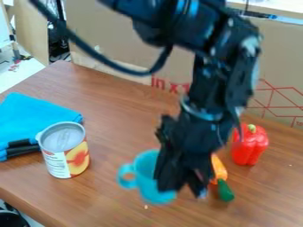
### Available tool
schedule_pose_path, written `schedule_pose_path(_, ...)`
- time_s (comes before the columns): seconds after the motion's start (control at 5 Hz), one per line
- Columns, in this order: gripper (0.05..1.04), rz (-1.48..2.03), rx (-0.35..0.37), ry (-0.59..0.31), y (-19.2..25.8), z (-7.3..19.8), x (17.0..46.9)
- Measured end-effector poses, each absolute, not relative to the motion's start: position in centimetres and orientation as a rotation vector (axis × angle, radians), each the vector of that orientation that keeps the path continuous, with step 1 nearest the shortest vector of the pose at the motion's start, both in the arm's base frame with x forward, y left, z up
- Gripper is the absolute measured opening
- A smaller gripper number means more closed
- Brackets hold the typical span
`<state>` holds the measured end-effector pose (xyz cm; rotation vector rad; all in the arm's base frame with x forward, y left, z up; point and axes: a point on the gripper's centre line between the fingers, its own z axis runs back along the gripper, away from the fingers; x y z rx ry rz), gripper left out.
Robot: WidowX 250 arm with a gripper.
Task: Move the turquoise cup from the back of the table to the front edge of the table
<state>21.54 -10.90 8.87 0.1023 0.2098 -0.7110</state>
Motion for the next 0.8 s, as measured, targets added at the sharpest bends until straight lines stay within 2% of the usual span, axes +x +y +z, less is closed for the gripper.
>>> schedule_pose_path(0.2,0.084,-0.826,0.02,0.146,-11.8,7.1,20.7)
schedule_pose_path(0.4,0.084,-0.861,0.007,0.109,-12.3,6.6,21.3)
schedule_pose_path(0.8,0.084,-0.867,-0.002,0.177,-12.6,5.7,20.4)
